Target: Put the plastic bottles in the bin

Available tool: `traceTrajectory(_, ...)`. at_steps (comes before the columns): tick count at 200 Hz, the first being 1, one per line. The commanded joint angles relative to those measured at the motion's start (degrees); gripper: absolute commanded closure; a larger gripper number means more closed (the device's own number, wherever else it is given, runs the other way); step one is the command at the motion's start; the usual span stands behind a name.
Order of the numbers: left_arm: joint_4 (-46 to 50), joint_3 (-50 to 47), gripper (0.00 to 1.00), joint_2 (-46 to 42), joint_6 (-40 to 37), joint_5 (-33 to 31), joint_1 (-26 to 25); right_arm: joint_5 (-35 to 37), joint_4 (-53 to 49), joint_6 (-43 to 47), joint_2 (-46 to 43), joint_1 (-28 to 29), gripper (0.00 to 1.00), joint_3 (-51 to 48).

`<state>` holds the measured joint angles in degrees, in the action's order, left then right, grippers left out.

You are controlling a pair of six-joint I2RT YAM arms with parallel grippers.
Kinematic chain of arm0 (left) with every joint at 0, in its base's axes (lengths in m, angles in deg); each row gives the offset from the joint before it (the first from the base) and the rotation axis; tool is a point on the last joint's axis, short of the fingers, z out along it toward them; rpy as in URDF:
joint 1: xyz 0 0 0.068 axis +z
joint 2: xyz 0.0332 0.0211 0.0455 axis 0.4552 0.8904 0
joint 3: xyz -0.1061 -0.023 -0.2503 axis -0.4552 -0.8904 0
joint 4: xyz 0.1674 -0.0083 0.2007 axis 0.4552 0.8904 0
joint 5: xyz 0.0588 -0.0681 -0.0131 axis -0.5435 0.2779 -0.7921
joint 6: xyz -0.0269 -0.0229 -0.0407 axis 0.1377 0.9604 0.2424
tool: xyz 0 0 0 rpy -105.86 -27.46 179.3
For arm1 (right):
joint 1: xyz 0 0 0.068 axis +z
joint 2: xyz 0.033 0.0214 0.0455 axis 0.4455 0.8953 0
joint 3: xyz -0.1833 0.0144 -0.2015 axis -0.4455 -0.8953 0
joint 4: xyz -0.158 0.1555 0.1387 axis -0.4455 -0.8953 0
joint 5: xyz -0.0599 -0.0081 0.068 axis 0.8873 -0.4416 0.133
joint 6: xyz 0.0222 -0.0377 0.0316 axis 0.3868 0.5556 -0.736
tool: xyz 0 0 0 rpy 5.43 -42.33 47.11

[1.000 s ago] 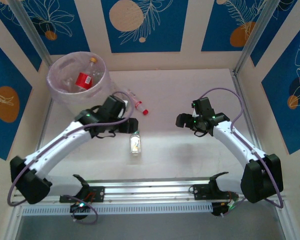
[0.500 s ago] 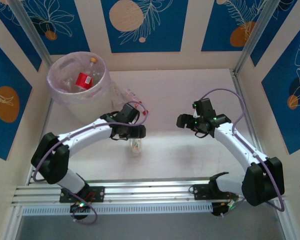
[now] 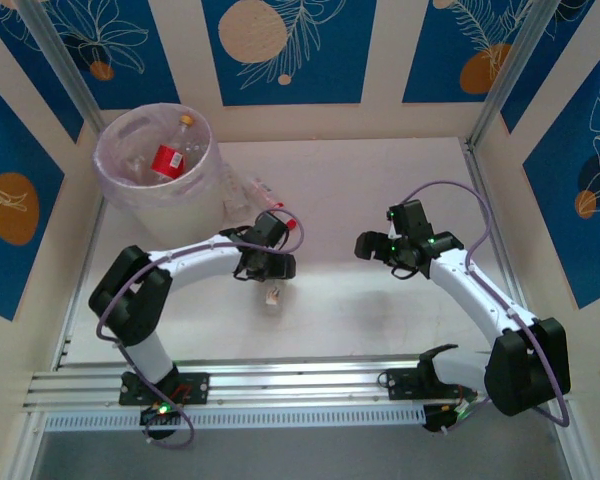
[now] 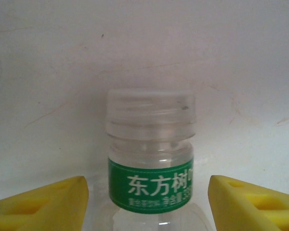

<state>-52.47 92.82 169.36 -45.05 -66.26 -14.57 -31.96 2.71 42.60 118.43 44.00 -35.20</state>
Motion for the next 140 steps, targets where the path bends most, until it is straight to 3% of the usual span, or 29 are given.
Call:
traceTrajectory(1,-1.3,1.5,0.36,2.3,-0.6,-1.1,-0.2,-1.0,0.3,-0.3,-1.0,-0.3,0.10,-1.0)
traceTrajectory(47,-1.0,3.6,0.42,5.5,-2.6,-1.7,-0.5,-1.1,0.5,-0.5,-1.2,-0.2,0.10,-1.3)
traceTrajectory(110,0.1,6.1,0.64,6.4,-3.9,-1.5,-1.0,-1.3,0.8,-0.8,-1.2,-0.1,0.10,-1.7)
traceTrajectory(140,1.1,7.3,0.66,4.9,-4.4,-1.2,-1.1,-1.3,0.8,-0.8,-1.1,-0.1,0.10,-1.5)
